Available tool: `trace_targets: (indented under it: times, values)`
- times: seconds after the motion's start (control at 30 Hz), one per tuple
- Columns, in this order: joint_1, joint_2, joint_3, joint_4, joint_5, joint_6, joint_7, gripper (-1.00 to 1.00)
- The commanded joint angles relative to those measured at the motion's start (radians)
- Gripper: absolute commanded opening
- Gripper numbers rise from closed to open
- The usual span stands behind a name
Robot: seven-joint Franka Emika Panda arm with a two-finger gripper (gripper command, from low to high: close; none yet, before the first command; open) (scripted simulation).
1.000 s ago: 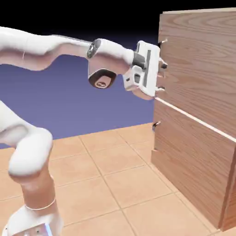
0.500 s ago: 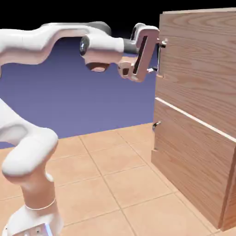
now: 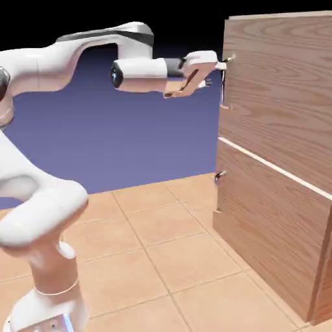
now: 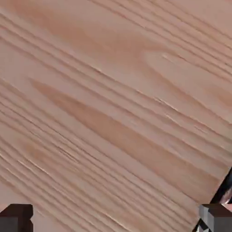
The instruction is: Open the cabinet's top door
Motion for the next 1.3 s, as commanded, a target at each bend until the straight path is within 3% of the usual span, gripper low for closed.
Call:
trace_targets:
  times: [0.0, 0.27, 0.5, 0.53, 1.27]
  values:
    - [-0.016, -0.005, 0.018, 0.012, 0.044, 0.001, 0.020, 0.00]
    - [-0.136, -0.043, 0.155, 0.103, 0.376, 0.012, 0.172, 0.00]
    - [-0.326, 0.003, 0.276, 0.235, 0.382, -0.009, 0.175, 0.00]
    - [-0.326, 0.003, 0.276, 0.235, 0.382, -0.009, 0.175, -1.00]
    - [0.435, -0.084, -0.321, -0.321, 0.020, -0.295, 0.247, -1.00]
